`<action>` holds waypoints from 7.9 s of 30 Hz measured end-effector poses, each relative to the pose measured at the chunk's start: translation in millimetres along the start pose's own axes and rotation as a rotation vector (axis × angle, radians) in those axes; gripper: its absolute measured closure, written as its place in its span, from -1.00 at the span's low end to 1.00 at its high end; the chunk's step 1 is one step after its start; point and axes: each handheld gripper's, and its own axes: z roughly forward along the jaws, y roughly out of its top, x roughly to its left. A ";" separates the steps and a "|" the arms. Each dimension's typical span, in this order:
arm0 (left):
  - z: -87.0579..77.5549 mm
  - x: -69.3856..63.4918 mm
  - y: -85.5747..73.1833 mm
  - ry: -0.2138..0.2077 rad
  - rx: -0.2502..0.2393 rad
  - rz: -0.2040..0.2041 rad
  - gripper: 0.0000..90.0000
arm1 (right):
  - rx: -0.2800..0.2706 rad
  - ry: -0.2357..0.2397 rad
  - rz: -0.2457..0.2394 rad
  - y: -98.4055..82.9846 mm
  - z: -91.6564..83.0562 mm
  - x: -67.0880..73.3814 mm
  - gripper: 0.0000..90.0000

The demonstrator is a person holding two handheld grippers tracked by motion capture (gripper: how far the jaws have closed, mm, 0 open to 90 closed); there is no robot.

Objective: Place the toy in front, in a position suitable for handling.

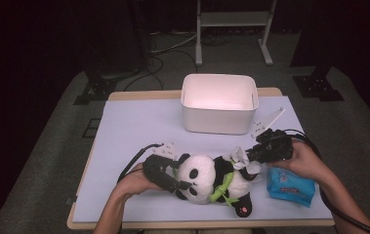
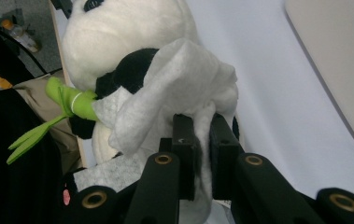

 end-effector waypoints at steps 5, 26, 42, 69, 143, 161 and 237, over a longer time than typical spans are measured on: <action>0.5 5.1 -2.8 -0.035 -0.004 -0.038 -0.60 | -0.003 0.025 -0.018 -0.7 7.6 3.4 0.85; 11.9 17.6 24.0 -0.101 0.011 -0.080 -0.83 | -0.020 0.054 -0.068 -3.6 14.3 14.8 0.86; 0.6 19.8 36.1 0.009 -0.048 0.034 -0.26 | -0.061 0.052 -0.021 4.7 12.1 -8.7 0.85; -22.5 15.6 2.9 0.118 -0.134 0.046 -0.53 | -0.076 0.034 -0.051 17.0 21.9 -1.2 0.85; -8.5 13.8 24.1 0.061 -0.042 -0.043 -0.83 | -0.091 0.063 -0.057 2.7 17.0 13.2 0.85; -4.0 3.6 36.1 0.148 -0.132 0.113 -0.20 | -0.074 0.064 -0.075 41.0 24.9 2.4 0.85; -5.6 9.7 36.2 0.022 0.035 -0.022 -0.80 | -0.042 0.065 -0.111 45.8 40.8 8.2 0.87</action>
